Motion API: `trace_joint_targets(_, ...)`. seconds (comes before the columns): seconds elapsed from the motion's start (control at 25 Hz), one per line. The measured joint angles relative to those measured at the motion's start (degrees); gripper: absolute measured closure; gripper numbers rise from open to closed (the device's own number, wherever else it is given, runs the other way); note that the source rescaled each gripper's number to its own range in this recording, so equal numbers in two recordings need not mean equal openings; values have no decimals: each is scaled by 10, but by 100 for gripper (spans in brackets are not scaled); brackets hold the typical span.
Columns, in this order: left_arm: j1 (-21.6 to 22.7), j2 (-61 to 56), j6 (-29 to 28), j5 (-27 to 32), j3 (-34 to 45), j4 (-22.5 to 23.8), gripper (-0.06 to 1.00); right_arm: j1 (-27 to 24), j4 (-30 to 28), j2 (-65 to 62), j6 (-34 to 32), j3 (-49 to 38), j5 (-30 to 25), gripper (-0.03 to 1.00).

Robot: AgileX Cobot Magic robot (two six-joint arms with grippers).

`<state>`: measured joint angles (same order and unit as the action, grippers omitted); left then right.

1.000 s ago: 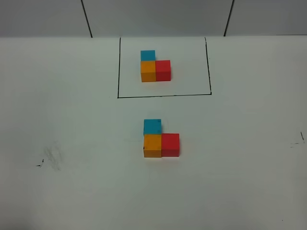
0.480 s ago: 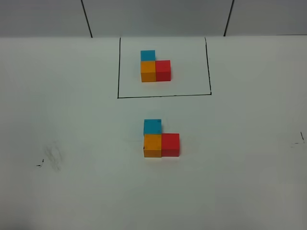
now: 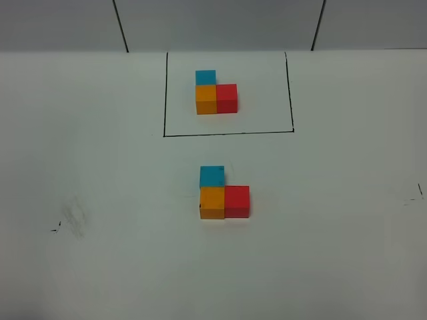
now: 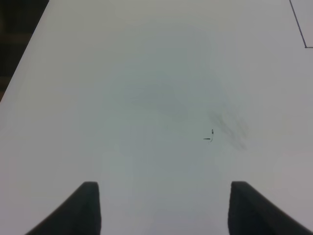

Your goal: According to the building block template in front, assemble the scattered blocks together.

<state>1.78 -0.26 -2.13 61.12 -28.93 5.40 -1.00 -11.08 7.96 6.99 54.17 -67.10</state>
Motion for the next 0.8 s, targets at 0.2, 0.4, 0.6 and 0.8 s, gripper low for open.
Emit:
trace_joint_targets(0.2,0,0,0,0,0,0,72,7,10,-83,-27,-84,28,32)
trace_joint_targets(0.4,0,0,0,0,0,0,72,7,40,-84,-52,-163,46,32)
trace_joint_targets(0.6,0,0,0,0,0,0,72,7,44,-84,-89,-240,56,32)
trace_joint_targets(0.8,0,0,0,0,0,0,72,7,63,-84,-73,-252,56,32)
